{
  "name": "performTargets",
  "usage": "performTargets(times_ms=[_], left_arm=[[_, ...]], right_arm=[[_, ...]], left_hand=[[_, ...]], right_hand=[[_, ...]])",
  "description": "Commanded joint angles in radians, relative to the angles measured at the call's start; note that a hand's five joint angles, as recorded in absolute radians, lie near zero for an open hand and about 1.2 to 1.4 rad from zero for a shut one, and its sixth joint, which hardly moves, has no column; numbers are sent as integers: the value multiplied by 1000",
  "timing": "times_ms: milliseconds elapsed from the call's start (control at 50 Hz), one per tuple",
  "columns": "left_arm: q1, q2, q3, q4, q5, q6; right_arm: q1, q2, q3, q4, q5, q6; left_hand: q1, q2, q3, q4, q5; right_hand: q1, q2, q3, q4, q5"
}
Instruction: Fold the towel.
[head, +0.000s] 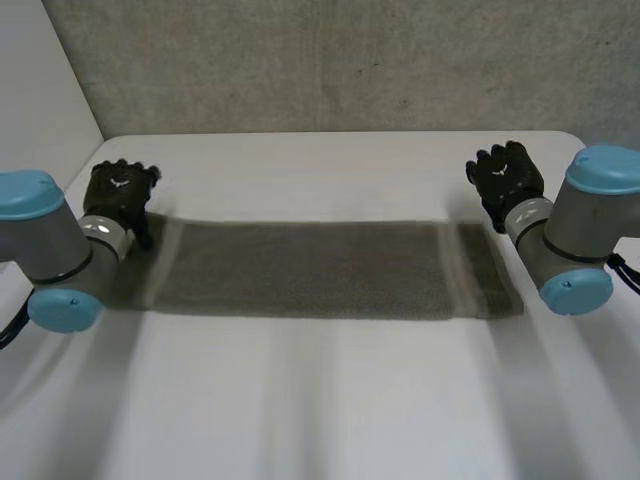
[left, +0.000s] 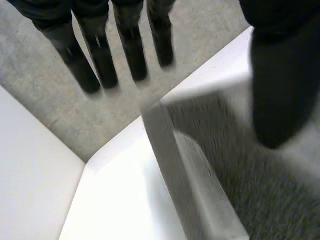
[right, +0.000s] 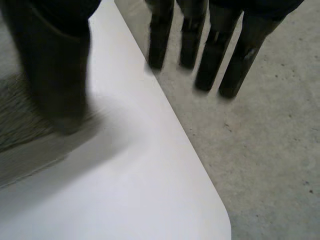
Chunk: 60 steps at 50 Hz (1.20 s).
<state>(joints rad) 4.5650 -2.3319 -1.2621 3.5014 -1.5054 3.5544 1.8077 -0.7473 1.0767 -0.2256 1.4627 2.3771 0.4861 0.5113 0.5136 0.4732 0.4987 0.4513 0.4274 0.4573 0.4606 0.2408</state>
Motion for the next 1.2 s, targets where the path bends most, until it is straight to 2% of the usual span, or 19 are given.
performTargets(times_ms=[20,100,220,280,320,440,480,540,580,700,980,1000,1020,1040,1060,1100,1140,1180,1200], left_arm=[[-23,29,-23,5,2,4],[-17,83,-42,5,1,1],[-6,155,-109,-1,7,-6],[-6,209,-181,-2,17,-9],[-8,258,-262,2,21,-9],[-4,348,-372,4,56,-29],[-3,385,-425,4,120,-81],[2,399,-444,4,156,-115],[14,416,-471,1,200,-173],[22,419,-487,5,212,-212],[35,416,-487,10,211,-216],[34,416,-487,10,211,-216],[34,416,-487,11,211,-216],[34,416,-487,11,211,-216],[34,416,-488,11,211,-218],[34,416,-488,11,212,-218],[32,416,-490,11,212,-216],[32,416,-493,11,212,-216],[32,416,-493,11,212,-216]], right_arm=[[-1,-24,67,-128,91,31],[-8,-157,170,-162,91,97],[-13,-280,270,-144,87,152],[-15,-359,344,-74,60,168],[-13,-409,400,47,12,171],[-15,-425,440,226,-44,217],[-24,-419,453,296,-67,264],[-31,-417,462,301,-74,283],[-59,-408,473,282,-111,295],[-96,-328,463,267,-180,297],[-117,-227,427,262,-173,289],[-119,-219,425,259,-173,287],[-120,-213,422,249,-171,286],[-120,-213,422,249,-171,286],[-126,-210,417,227,-164,287],[-136,-210,417,203,-142,292],[-159,-224,431,148,-61,287],[-160,-234,434,125,-17,283],[-160,-234,434,124,-16,283]], left_hand=[[-312,-337,-339,-299,-499],[-312,-337,-339,-299,-499],[-312,-337,-339,-299,-499],[-311,-336,-338,-298,-498],[-308,-333,-335,-295,-495],[-308,-333,-335,-295,-495],[-302,-327,-329,-289,-489],[-290,-315,-318,-277,-477],[-287,-312,-315,-274,-474],[-287,-312,-315,-274,-474],[-287,-312,-315,-274,-474],[-287,-312,-315,-274,-474],[-290,-315,-318,-277,-477],[-290,-315,-318,-277,-477],[-290,-315,-318,-277,-477],[-293,-318,-321,-280,-480],[-293,-318,-321,-280,-480],[-293,-318,-321,-280,-480],[-293,-318,-321,-280,-480]], right_hand=[[-277,-253,-283,-286,-241],[-277,-253,-283,-286,-241],[-277,-253,-283,-286,-241],[-277,-253,-283,-286,-241],[-277,-253,-283,-286,-241],[-237,-213,-243,-246,-201],[-167,-143,-173,-176,-131],[-126,-102,-132,-135,-90],[-35,-11,-41,-44,1],[71,95,65,62,107],[165,189,159,156,201],[264,288,258,255,300],[561,585,555,552,597],[564,588,558,555,600],[922,946,916,913,958],[945,969,939,936,981],[945,969,939,936,981],[945,969,939,936,981],[945,969,939,936,981]])
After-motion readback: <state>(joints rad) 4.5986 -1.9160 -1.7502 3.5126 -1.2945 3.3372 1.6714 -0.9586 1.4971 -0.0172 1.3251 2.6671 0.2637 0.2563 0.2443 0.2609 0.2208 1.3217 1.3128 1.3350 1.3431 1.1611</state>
